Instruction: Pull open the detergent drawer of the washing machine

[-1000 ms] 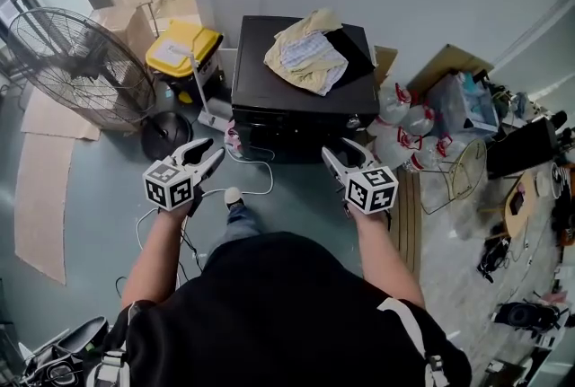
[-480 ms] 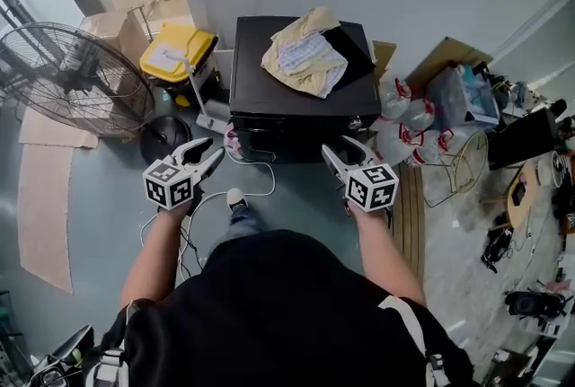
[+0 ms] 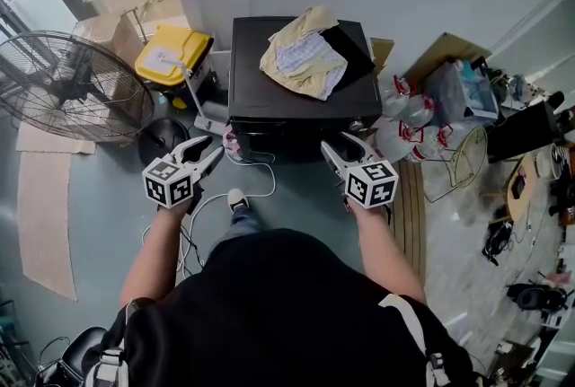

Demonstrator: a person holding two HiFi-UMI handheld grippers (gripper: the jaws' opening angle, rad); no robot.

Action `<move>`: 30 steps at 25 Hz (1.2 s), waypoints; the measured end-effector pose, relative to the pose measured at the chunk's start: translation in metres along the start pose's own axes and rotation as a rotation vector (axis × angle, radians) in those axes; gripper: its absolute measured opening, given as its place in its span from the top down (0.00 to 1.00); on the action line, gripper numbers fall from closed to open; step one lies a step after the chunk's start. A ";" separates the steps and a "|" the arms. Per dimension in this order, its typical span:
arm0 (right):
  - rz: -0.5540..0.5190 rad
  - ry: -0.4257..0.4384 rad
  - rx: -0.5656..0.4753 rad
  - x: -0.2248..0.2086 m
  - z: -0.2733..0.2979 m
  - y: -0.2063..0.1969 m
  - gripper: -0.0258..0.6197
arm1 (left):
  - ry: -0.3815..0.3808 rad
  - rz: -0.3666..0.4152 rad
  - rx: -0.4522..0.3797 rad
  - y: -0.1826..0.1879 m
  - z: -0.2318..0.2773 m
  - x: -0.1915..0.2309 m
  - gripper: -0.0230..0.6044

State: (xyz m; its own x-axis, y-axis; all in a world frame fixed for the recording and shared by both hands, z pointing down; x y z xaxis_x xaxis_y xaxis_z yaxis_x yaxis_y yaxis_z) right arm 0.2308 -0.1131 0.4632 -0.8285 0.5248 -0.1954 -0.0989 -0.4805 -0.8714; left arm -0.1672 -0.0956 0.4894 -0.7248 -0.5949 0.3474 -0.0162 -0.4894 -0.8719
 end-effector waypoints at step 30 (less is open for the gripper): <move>0.034 -0.033 -0.006 -0.009 0.043 0.015 0.64 | -0.016 0.010 0.017 0.024 0.023 0.052 0.69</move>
State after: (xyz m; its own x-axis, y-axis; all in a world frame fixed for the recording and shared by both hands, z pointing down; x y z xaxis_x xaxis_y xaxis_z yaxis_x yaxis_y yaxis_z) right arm 0.2133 -0.1552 0.4715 -0.8489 0.4848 -0.2104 -0.0671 -0.4938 -0.8670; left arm -0.1896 -0.1526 0.4944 -0.7137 -0.6100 0.3445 0.0023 -0.4938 -0.8696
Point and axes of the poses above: the fingertips, and each gripper's own axes: z forward along the fingers, x to its left, y out of its top, the point moved 10 cm from there along -z, backward along the fingers, and after that the axes turned 1 degree about -y, right-handed, at the moved point
